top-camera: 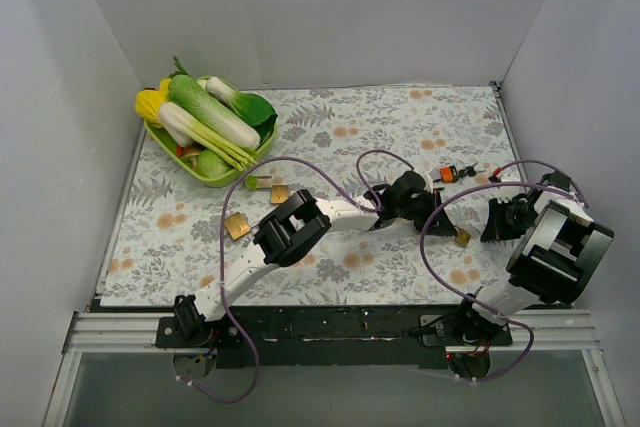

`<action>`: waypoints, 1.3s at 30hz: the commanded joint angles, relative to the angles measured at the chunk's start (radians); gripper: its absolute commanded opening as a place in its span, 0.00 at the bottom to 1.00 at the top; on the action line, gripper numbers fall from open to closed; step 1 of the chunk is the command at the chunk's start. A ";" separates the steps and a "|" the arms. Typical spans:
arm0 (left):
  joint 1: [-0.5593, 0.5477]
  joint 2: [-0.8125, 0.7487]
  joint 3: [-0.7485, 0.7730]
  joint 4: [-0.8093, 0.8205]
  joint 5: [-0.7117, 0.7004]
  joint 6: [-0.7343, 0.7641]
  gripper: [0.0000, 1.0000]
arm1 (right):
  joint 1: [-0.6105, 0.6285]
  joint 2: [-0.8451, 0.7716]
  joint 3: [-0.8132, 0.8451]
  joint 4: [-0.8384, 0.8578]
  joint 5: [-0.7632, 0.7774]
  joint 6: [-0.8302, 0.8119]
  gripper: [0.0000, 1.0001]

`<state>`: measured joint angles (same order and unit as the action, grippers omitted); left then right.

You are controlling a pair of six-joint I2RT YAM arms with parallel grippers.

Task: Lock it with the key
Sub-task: Place the key at the center of the board, then place the lock at the center of the board.

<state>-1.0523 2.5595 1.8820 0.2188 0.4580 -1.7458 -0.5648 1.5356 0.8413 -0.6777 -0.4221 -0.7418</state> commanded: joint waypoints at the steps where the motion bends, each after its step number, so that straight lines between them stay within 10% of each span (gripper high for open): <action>1: 0.000 -0.015 0.035 0.007 0.070 -0.017 0.00 | -0.012 0.023 0.028 0.018 -0.023 -0.083 0.01; 8: 0.003 0.022 0.075 -0.013 0.099 -0.034 0.00 | -0.014 0.089 0.051 0.010 -0.037 -0.082 0.01; 18: 0.012 0.033 0.075 -0.007 0.120 -0.060 0.00 | -0.023 0.044 0.099 -0.058 -0.052 -0.106 0.55; 39: 0.017 0.025 0.054 0.036 0.160 -0.060 0.00 | 0.077 -0.189 -0.065 -0.149 -0.164 -0.441 0.78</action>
<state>-1.0397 2.6110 1.9430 0.2184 0.5922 -1.8046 -0.5247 1.3968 0.8204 -0.8398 -0.5735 -1.0683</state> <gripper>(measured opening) 0.040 0.781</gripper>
